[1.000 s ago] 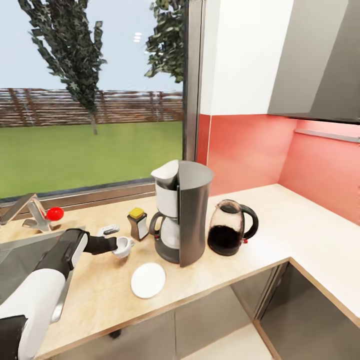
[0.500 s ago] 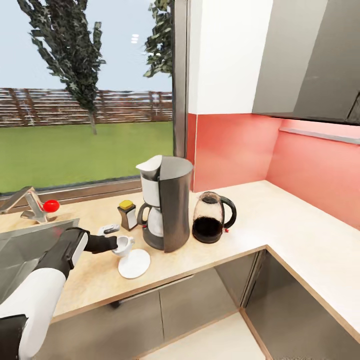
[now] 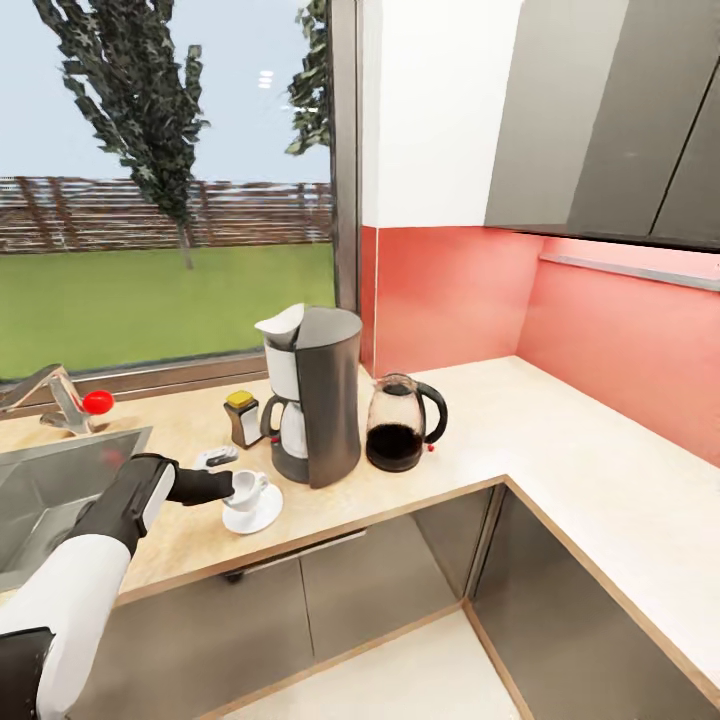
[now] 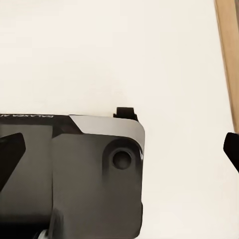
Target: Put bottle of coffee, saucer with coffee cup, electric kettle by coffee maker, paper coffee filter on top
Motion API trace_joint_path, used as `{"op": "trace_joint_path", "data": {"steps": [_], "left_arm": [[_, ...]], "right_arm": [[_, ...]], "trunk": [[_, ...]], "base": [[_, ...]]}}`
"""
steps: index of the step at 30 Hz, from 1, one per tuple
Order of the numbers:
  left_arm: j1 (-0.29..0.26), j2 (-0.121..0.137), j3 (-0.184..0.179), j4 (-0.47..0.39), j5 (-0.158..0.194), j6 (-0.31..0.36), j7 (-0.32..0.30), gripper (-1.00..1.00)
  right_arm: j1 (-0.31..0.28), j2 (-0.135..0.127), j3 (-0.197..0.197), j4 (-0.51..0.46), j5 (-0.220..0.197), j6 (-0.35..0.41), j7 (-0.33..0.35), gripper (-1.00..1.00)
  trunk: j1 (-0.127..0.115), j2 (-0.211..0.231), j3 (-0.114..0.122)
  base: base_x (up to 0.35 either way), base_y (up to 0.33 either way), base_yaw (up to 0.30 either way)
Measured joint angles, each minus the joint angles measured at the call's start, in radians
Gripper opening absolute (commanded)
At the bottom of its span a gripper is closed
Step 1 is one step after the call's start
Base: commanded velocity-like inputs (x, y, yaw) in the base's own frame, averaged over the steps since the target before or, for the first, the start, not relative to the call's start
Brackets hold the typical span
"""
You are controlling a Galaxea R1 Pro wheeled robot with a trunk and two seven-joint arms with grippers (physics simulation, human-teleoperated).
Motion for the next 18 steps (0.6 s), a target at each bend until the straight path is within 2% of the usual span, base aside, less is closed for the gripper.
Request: {"op": "trace_joint_path", "data": {"steps": [10, 18], "left_arm": [[0.007, -0.005, -0.001, 0.001, 0.000, -0.004, 0.001, -1.00], [0.011, -0.006, 0.005, 0.003, -0.002, -0.012, 0.009, -1.00]], "right_arm": [[0.000, 0.000, 0.000, 0.000, 0.001, 0.000, 0.000, 1.00], [0.000, 0.000, 0.000, 0.000, 0.002, 0.000, 0.000, 1.00]], "trunk": [[0.000, 0.000, 0.000], [0.000, 0.000, 0.000]], "base": [[0.004, -0.003, 0.000], [0.115, 0.000, 0.000]]}}
